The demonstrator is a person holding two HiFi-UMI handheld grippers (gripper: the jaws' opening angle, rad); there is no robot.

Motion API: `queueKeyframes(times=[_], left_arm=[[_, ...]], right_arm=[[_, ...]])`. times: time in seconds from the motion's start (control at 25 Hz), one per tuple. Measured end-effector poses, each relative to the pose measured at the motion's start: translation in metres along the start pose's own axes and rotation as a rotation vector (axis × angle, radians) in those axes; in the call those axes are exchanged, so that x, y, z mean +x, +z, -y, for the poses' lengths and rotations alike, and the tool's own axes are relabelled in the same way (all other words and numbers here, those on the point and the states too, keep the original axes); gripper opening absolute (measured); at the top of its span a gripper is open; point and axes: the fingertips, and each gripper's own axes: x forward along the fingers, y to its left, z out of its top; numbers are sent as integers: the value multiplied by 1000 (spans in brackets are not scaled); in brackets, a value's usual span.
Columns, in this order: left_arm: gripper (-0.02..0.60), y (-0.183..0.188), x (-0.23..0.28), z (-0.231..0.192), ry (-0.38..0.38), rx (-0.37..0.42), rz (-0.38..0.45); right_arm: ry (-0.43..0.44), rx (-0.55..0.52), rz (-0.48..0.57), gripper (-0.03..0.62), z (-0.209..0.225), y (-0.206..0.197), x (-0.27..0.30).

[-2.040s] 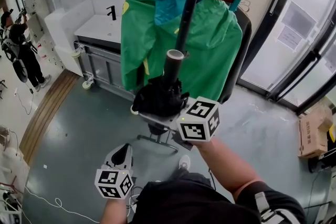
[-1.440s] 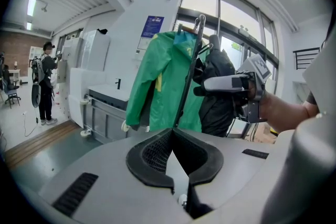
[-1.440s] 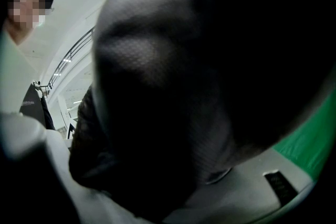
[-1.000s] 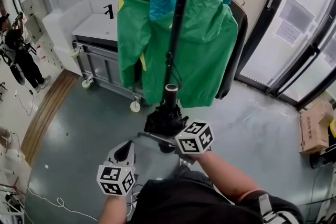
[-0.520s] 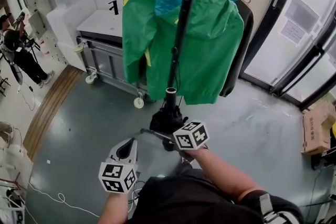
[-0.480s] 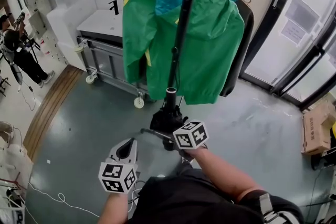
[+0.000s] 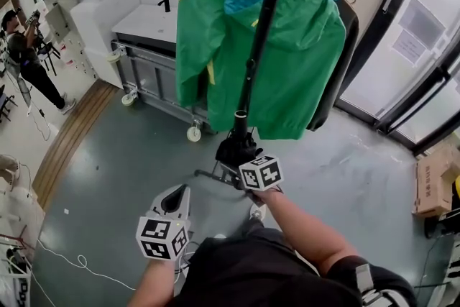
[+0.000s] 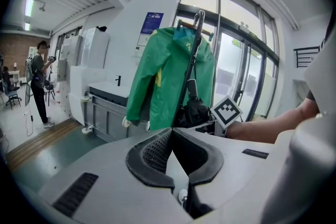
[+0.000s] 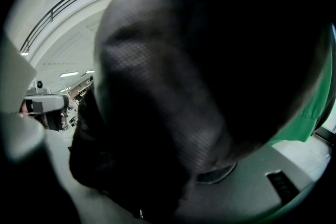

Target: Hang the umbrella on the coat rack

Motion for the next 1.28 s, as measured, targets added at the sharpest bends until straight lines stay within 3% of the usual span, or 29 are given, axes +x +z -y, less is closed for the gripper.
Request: queueKeyframes(times=[0.56,0.76,1.04,1.28], left_arm=[[15,0,2,6,0,47,-5],[15,-2,3,6,0,46,-5],[15,-1,4,13,-8,71,0],[15,1,10,18,-29,59,4]], right_arm=[[-119,-68,-57,300,44,0,7],[-125,-65,-53,304,44,-2,0],[-163,-141,-46,304,34,-11,-30],[-143,-189,10,302,10,-9,-63]])
